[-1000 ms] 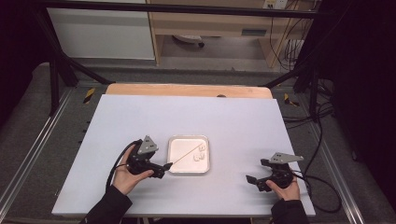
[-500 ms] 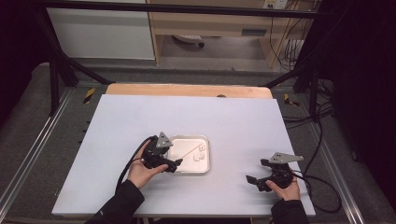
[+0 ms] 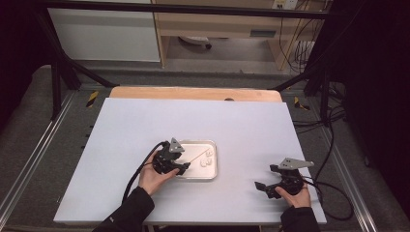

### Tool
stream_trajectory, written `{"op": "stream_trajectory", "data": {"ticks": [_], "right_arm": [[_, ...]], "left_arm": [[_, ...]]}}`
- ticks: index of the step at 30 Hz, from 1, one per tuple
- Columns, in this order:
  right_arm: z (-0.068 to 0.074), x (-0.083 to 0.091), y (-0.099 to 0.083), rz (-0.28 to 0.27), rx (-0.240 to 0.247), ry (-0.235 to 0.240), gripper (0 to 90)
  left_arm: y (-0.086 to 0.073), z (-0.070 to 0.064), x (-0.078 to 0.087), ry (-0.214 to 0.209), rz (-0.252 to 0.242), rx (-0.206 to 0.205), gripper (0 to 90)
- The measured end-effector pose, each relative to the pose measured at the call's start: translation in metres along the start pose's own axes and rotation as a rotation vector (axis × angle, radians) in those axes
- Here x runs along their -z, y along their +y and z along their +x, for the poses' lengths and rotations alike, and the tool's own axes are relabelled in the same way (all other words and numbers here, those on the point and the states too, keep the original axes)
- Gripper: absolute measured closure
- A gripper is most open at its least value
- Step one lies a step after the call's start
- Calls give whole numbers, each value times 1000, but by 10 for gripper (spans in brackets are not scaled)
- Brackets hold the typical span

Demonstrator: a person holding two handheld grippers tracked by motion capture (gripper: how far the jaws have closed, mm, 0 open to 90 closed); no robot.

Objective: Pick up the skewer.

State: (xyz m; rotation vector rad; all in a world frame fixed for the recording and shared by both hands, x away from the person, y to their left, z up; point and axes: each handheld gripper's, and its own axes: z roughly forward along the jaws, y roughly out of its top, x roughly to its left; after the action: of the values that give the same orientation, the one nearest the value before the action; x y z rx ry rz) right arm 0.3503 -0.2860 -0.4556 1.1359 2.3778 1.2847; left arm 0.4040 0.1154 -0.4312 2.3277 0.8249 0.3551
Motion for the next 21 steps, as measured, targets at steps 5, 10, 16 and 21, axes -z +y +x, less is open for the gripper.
{"op": "stream_trajectory", "data": {"ticks": [5, 10, 16, 21], "right_arm": [[0, 0, 0, 1, 1, 0, 8], [0, 0, 0, 0, 1, 0, 8], [0, 0, 0, 1, 1, 0, 8], [0, 0, 0, 1, 2, -1, 8]], "left_arm": [[-1, -3, -6, -4, 20, -13, 642], [-1, -3, -6, -6, 16, -10, 728], [-1, -3, -8, -9, 11, 7, 794], [-2, -4, -8, -1, 10, 15, 844]]}}
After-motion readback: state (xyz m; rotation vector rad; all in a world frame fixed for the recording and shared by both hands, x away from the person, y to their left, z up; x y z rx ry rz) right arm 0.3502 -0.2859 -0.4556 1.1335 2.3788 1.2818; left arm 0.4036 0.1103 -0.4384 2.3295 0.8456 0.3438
